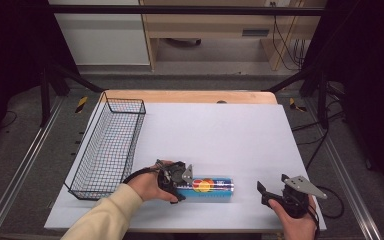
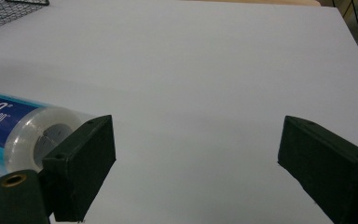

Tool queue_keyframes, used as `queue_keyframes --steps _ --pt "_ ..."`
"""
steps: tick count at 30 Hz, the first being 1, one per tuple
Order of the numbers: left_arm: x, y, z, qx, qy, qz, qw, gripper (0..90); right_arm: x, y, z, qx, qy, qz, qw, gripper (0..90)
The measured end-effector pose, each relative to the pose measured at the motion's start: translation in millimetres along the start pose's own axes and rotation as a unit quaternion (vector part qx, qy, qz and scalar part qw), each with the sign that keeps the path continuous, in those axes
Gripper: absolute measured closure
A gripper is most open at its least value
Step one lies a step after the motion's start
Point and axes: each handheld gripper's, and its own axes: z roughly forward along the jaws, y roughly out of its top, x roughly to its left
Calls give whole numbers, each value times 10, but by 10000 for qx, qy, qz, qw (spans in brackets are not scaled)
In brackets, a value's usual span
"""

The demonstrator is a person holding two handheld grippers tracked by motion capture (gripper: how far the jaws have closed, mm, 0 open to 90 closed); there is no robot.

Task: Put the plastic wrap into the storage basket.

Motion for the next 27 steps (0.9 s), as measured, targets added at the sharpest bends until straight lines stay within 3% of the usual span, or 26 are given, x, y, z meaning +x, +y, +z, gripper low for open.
queue_keyframes --steps 12,18,27 --pt "-25 -4 -14 -35 -43 -15 10000 308 -1 -1 3 -12 3 9 10000 119" --pt "-55 -10 -22 -116 -111 -173 9997 312 -4 -1 4 -13 -6 2 10000 121" --pt "-102 23 -47 -199 -117 -156 9996 316 -1 -1 3 -15 -8 7 10000 121"
